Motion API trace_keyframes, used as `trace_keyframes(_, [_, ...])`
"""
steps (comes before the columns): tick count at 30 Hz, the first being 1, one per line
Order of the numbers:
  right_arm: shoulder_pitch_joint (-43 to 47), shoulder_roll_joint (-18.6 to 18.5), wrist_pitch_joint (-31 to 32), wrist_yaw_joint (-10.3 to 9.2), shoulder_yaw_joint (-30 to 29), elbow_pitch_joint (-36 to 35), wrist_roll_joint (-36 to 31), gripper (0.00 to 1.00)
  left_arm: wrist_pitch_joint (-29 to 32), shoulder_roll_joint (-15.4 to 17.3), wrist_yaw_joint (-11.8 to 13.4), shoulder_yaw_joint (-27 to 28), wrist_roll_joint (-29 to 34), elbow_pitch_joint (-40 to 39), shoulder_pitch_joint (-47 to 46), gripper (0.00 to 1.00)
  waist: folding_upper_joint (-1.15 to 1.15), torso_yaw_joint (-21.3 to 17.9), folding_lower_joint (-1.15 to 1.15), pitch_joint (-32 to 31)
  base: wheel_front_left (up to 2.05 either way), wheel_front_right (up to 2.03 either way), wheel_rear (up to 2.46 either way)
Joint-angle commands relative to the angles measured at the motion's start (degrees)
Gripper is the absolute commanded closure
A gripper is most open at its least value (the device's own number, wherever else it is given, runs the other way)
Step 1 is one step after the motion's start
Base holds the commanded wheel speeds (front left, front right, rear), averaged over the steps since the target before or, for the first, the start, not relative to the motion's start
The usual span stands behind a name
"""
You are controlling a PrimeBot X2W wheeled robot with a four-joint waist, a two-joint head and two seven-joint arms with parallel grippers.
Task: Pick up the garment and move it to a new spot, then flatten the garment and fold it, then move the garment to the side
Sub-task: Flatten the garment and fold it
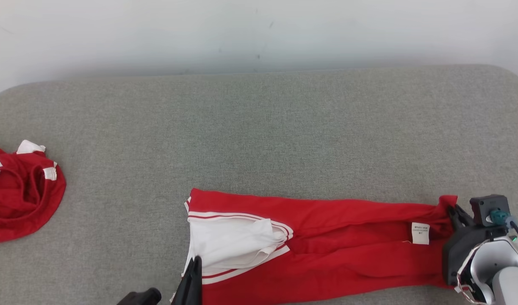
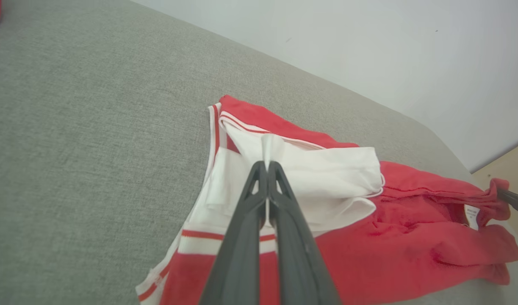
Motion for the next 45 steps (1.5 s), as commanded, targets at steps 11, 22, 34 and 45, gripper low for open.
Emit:
trace_keyframes(11, [6.7,-2.7,1.0,-0.16,1.0,-4.3,0.7,0.0,0.5,0.9,1.1,-0.7,-0.8,1.2,4.3,1.0,0.0,0.4,0.01,-1.5,0.0,0.0,0.0])
trace_keyframes(22, [11.7,-0.3,1.7,-0.16,-3.9,-8.4,2.7,0.0,-0.6,2.9,-0.9,2.4,4.8,2.6,2.1,0.0,0.0,-0.2,0.01,-5.1,0.0,0.0,0.0])
trace_keyframes(34, [13.9,4.4,7.6,-0.16,-8.9,-13.0,5.2,0.0,-0.5,1.8,-6.0,11.7,14.3,0.3,0.4,0.0,0.0,-0.7,0.01,-7.7,0.0,0.0,0.0])
trace_keyframes(45, [11.0,5.9,13.1,-0.16,-10.1,-13.0,4.8,0.0,-0.5,-0.5,-10.5,18.9,19.7,-0.1,-0.4,0.0,0.0,-1.6,0.01,-8.0,0.0,0.0,0.0])
